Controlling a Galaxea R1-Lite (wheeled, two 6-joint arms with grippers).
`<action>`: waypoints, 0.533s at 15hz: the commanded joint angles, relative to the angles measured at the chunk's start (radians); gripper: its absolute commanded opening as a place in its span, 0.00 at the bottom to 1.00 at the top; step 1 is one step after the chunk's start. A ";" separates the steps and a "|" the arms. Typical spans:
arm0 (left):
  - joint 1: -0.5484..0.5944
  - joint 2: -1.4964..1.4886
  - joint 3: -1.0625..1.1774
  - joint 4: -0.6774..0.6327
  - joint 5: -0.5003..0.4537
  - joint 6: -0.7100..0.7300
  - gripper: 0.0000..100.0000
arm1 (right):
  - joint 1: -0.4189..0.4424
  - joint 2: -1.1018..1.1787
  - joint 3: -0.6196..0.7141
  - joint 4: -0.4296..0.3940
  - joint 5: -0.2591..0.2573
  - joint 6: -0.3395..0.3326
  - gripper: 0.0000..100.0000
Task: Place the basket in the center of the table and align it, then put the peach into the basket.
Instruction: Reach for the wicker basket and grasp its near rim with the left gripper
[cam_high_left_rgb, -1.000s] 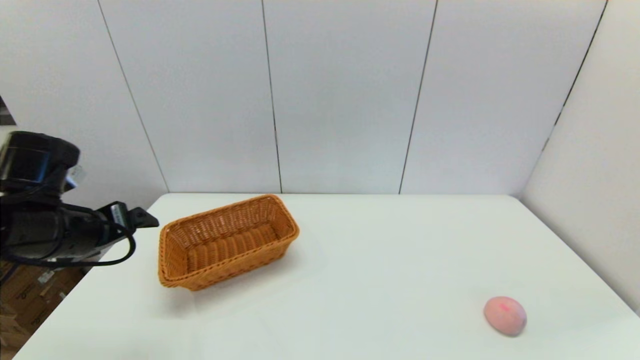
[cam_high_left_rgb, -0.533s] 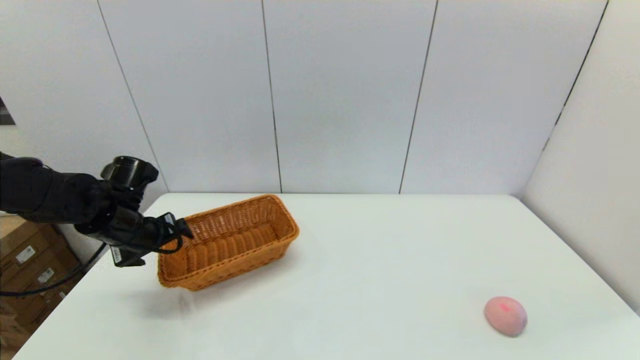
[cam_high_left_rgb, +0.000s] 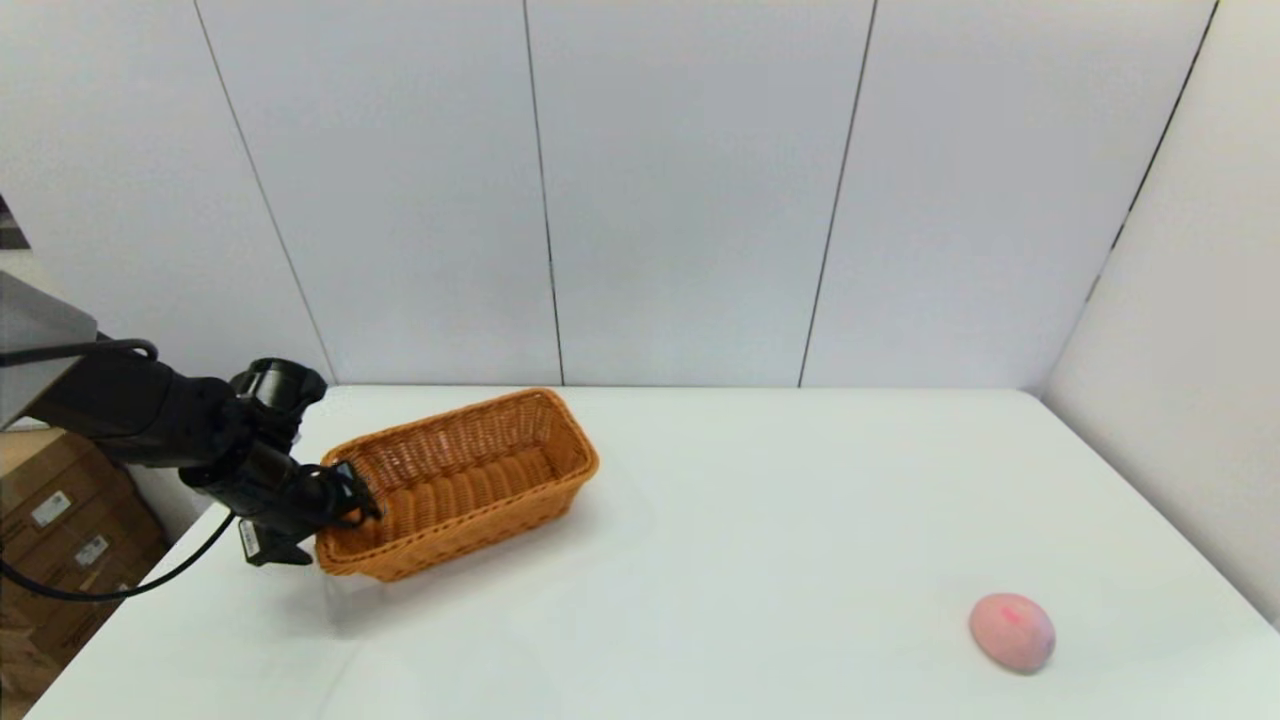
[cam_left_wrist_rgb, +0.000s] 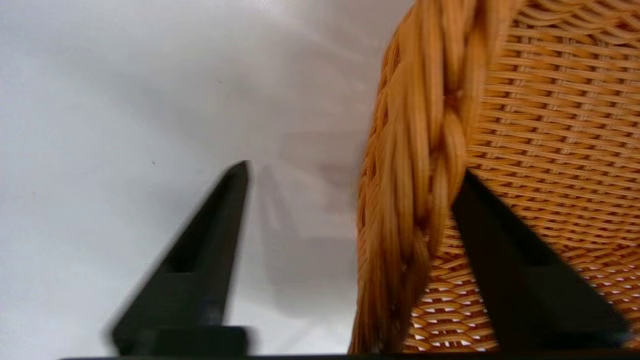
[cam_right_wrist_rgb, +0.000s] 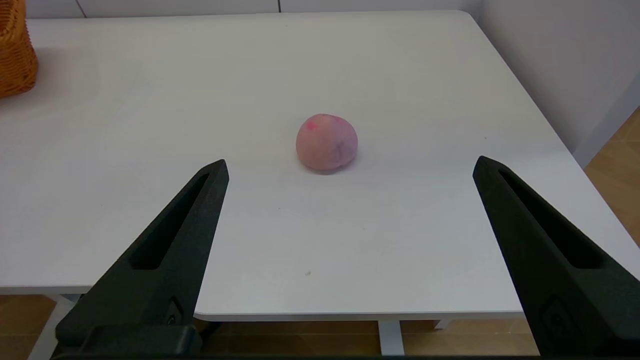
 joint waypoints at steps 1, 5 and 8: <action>0.003 -0.001 -0.004 0.003 -0.002 0.027 0.00 | 0.001 0.000 0.000 0.001 -0.001 0.000 1.00; 0.003 -0.012 -0.010 0.015 -0.025 0.029 0.00 | 0.001 0.000 0.000 0.001 -0.001 0.000 1.00; 0.003 -0.017 -0.027 0.050 -0.102 0.029 0.00 | -0.001 0.000 0.000 0.001 -0.001 0.000 1.00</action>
